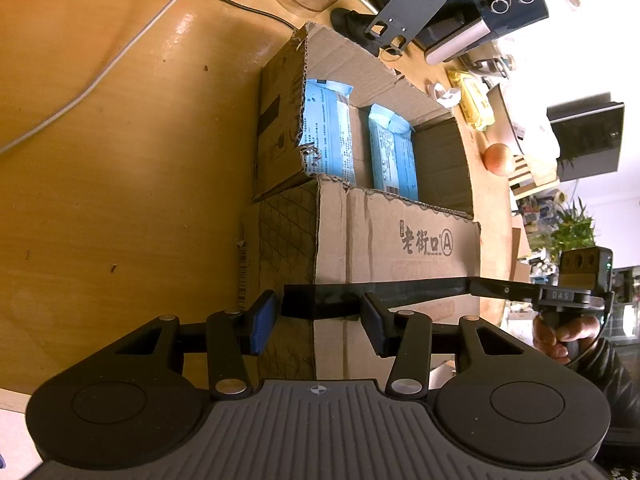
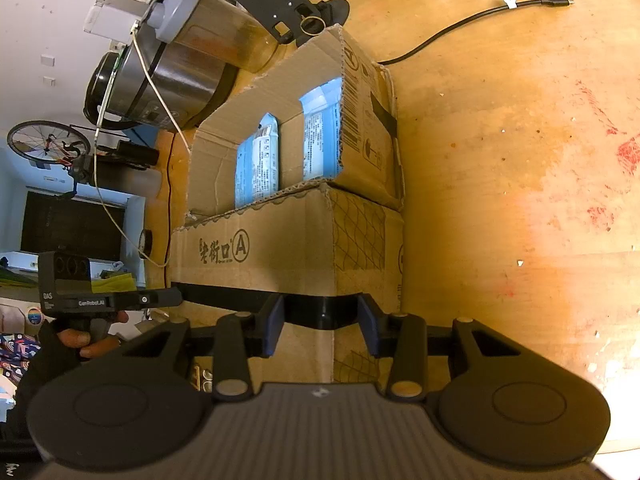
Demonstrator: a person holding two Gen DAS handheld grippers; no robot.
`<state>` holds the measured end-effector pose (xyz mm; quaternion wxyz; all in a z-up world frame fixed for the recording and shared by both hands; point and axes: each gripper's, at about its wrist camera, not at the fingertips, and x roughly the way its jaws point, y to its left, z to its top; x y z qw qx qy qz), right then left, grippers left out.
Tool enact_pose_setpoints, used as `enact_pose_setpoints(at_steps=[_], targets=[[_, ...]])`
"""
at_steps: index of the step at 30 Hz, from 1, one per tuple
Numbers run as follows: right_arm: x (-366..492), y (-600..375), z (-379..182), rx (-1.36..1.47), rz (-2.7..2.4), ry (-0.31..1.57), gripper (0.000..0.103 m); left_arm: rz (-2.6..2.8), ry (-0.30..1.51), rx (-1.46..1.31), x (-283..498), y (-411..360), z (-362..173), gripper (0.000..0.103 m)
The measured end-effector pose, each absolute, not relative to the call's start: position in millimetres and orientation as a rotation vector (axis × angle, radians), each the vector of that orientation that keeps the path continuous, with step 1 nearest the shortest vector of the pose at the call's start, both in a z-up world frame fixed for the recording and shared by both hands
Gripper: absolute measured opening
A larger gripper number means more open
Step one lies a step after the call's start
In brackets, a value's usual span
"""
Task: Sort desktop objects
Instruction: 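Fold the held flaps over the blue packets with both tools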
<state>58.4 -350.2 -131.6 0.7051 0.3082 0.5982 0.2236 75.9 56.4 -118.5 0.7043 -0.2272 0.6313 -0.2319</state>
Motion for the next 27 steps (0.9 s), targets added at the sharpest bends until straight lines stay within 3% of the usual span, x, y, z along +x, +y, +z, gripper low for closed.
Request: enact_pose_setpoints(at_steps=[27], targets=[[51.8, -354.7, -83.0, 0.67, 0.474, 1.331, 0.035, -0.514, 1.371, -0.473, 70.9, 46.5, -72.0, 0.045]])
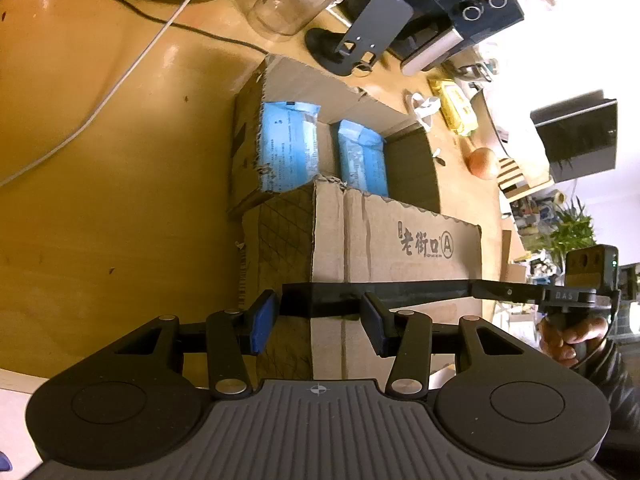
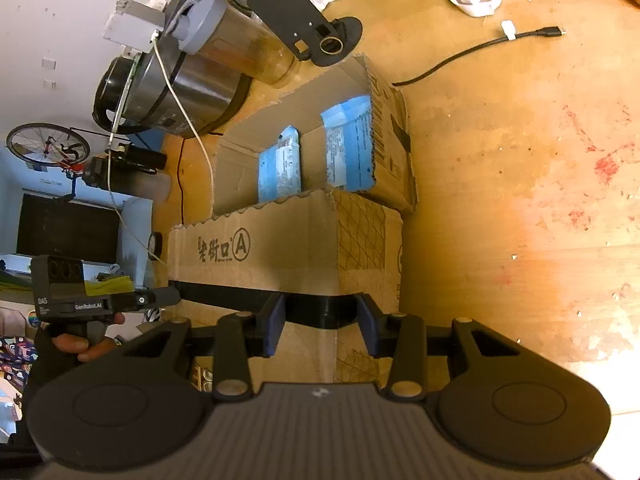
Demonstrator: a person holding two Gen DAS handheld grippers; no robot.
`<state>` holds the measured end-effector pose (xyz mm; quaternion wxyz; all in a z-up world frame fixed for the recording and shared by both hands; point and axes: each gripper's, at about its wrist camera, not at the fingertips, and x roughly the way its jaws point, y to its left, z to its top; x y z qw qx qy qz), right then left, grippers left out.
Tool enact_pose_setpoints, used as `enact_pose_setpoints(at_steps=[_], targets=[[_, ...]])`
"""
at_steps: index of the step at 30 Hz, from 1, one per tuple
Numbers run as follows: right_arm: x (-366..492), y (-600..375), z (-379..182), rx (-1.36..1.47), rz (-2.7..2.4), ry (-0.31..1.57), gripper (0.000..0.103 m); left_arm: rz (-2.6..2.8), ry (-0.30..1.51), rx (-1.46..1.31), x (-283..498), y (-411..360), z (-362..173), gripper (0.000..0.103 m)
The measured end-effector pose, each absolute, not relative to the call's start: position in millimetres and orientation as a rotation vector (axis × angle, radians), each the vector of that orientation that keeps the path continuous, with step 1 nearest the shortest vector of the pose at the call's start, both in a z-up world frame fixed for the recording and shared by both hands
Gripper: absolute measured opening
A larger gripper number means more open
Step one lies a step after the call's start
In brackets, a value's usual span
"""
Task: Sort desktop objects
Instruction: 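Fold the held flaps over the blue packets with both tools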
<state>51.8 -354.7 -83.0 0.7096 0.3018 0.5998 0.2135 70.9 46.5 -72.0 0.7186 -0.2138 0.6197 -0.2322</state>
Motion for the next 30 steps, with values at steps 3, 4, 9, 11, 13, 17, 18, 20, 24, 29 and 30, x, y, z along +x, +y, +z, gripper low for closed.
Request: enact_pose_setpoints(at_steps=[3, 4, 9, 11, 13, 17, 18, 20, 24, 29, 30], targets=[[51.6, -354.6, -75.0, 0.665, 0.469, 1.33, 0.035, -0.517, 1.369, -0.467, 71.1, 45.1, -66.5, 0.045], [51.4, -354.6, -71.9, 0.661, 0.467, 1.328, 0.035, -0.518, 1.369, -0.465, 71.3, 44.5, -64.7, 0.045], [52.4, -355.5, -58.6, 0.654, 0.46, 1.327, 0.035, -0.525, 1.364, -0.456, 71.2, 41.8, -53.5, 0.045], [52.9, -356.3, -54.0, 0.655, 0.458, 1.326, 0.035, -0.528, 1.362, -0.458, 71.2, 41.4, -49.4, 0.045], [53.1, -357.2, -49.7, 0.66, 0.456, 1.325, 0.035, -0.527, 1.362, -0.467, 71.6, 41.8, -45.8, 0.045], [52.8, -357.0, -41.5, 0.661, 0.454, 1.324, 0.035, -0.524, 1.356, -0.459, 71.4, 40.0, -36.5, 0.045], [52.7, -356.9, -40.2, 0.661, 0.454, 1.323, 0.035, -0.523, 1.355, -0.456, 71.4, 39.8, -34.6, 0.045], [52.7, -356.7, -37.8, 0.662, 0.455, 1.321, 0.035, -0.523, 1.352, -0.454, 71.9, 39.9, -32.6, 0.045], [54.3, -356.9, -38.7, 0.667, 0.452, 1.322, 0.035, -0.522, 1.356, -0.459, 73.6, 40.1, -33.6, 0.045], [57.0, -356.5, -39.4, 0.666, 0.45, 1.322, 0.035, -0.517, 1.36, -0.456, 75.3, 39.6, -34.3, 0.045], [57.6, -356.6, -39.3, 0.665, 0.451, 1.321, 0.035, -0.516, 1.36, -0.456, 75.7, 39.8, -34.1, 0.045]])
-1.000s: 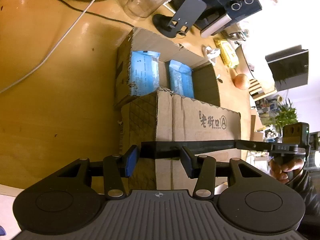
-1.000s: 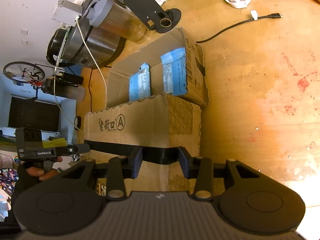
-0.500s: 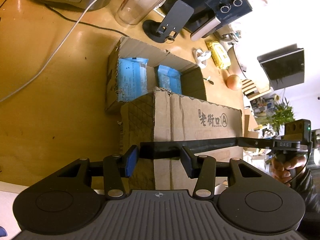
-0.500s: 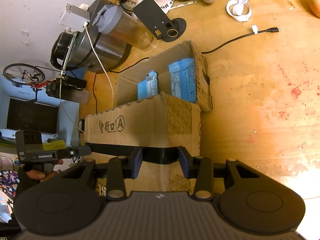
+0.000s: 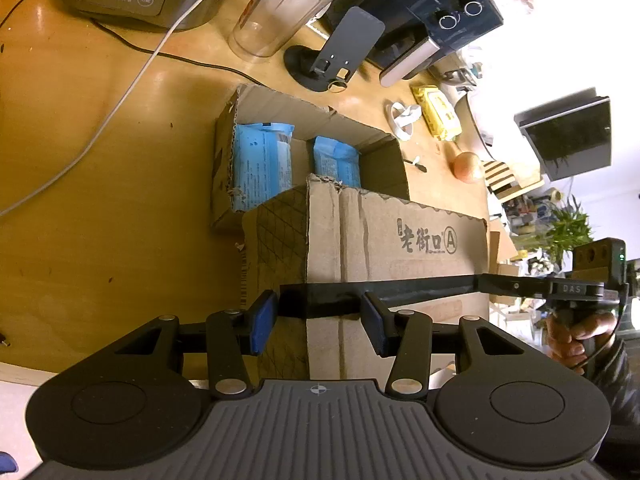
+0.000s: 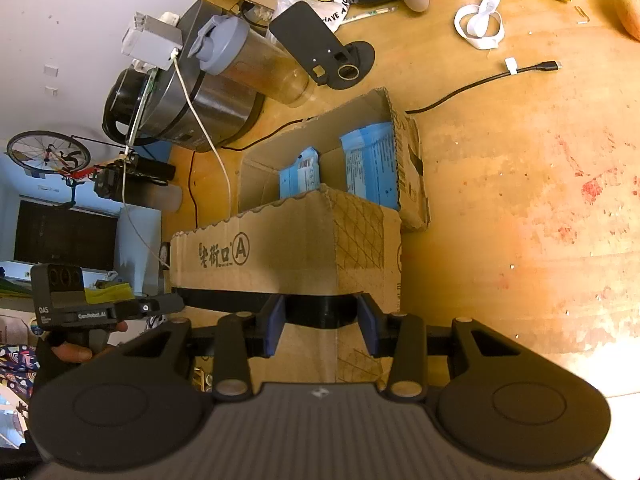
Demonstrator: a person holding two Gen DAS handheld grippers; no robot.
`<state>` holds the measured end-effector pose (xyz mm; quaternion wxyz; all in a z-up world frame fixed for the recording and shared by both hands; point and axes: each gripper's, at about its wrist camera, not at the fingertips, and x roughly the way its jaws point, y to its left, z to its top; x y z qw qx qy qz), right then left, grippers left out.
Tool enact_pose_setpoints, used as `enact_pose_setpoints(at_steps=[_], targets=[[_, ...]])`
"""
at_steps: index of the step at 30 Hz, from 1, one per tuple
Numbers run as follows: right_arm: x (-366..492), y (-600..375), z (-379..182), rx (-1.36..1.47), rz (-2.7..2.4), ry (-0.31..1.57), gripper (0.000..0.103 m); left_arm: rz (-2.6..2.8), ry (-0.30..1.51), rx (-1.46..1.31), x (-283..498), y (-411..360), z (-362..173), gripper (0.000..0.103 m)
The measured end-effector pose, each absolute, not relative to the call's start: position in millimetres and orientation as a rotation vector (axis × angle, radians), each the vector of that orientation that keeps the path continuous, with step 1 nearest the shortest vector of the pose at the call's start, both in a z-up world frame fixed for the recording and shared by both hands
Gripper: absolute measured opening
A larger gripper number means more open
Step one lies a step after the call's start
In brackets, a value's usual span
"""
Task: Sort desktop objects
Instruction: 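Fold the held flaps over the blue packets with both tools, then press the folded flaps shut and open both tools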
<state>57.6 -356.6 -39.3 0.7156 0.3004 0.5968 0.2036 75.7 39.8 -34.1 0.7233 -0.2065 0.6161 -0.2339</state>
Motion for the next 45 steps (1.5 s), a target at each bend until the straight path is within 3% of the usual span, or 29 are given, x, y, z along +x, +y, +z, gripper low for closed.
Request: enact_pose_setpoints(at_steps=[45], targets=[[118.0, -351.7, -38.9, 0.649, 0.454, 1.292, 0.035, -0.482, 1.323, -0.447, 128.6, 41.9, -33.2, 0.045]])
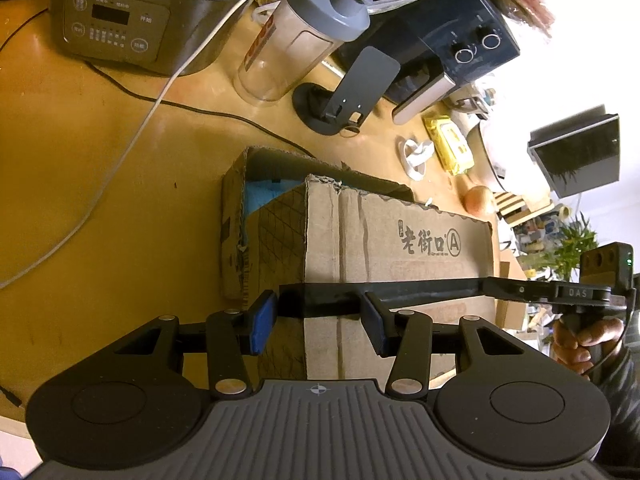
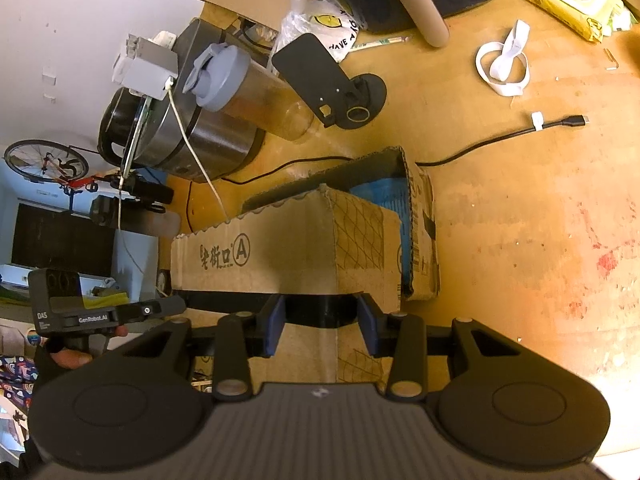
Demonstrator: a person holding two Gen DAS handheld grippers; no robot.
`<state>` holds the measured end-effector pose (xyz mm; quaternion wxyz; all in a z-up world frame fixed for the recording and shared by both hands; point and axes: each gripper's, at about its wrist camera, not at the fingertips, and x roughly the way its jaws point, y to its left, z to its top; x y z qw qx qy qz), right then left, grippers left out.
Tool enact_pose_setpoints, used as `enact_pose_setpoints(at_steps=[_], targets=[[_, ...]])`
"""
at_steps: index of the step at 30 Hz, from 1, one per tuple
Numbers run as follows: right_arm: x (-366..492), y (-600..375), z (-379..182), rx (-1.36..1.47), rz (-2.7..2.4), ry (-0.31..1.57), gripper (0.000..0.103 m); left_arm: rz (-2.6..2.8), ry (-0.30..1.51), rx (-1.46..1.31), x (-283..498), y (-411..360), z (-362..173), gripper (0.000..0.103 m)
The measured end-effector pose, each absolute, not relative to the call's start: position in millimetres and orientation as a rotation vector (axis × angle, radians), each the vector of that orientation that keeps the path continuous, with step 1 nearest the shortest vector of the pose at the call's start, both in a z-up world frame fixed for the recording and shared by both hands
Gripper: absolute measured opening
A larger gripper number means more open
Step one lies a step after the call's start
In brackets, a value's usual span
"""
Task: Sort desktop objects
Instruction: 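Press the folded flaps shut and open both tools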
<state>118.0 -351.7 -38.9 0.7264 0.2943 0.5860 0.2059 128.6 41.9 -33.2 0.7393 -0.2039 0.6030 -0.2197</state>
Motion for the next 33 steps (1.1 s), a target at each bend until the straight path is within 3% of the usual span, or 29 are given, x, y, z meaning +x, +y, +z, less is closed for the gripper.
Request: enact_pose_setpoints(at_steps=[33], targets=[[162.2, -352.6, -45.0, 0.669, 0.416, 1.267, 0.035, -0.469, 1.306, -0.436, 177.9, 37.1, -35.7, 0.045]])
